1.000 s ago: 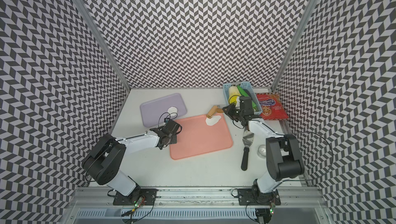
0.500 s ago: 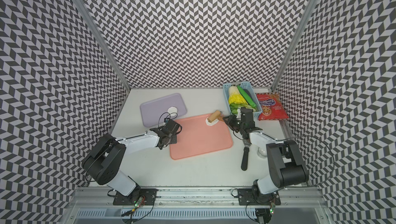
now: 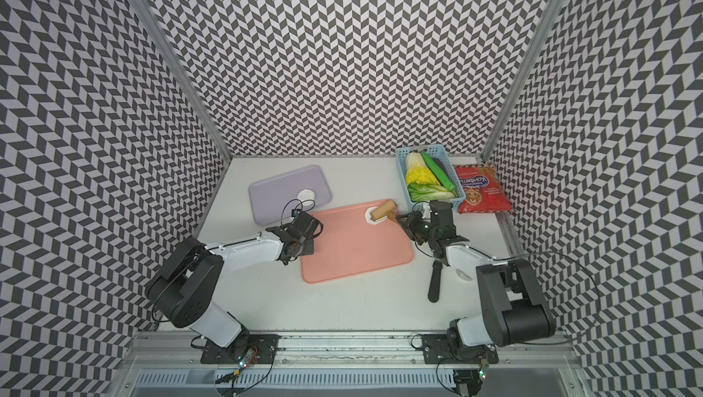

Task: Roll out the dumpling wrappers from the dough
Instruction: Flatten out the dough on the work surface.

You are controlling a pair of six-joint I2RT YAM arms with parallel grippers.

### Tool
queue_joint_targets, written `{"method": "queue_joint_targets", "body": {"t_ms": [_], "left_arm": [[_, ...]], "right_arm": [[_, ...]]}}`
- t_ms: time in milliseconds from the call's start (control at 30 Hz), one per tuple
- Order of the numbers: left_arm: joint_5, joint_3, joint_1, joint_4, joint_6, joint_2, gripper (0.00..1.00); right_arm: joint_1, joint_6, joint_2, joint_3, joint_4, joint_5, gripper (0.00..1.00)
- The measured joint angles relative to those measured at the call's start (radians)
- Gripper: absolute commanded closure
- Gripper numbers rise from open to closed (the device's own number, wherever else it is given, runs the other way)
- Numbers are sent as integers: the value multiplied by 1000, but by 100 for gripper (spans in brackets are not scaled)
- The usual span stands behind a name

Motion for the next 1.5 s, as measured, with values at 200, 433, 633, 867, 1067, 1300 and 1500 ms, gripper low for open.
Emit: {"method": "queue_joint_targets", "body": {"t_ms": [200,433,633,867,1067,1300,1500], "left_arm": [[0,1,0,-5,2,0,100],[0,1,0,-6,7,0,100],[0,1,0,-7,8,0,100],[0,2,0,-7,8,0,100],[1,5,0,-11,8,0,100],[5,84,0,-79,28,47,100],[-6,178,-2,-116,97,124,100]], "right_arm": [[1,66,-31,-40,14,-42,100],[24,128,-87,-96,9,-108,100],[41,135,-148,-105,-63,-153,100],[51,-2,-153,72,-277,-140,100],[51,-207,-98,339,-365,-105,100],[40,-403,16,384,-450,-112,100],[36,-482,33,349,-514,-111,100]]}}
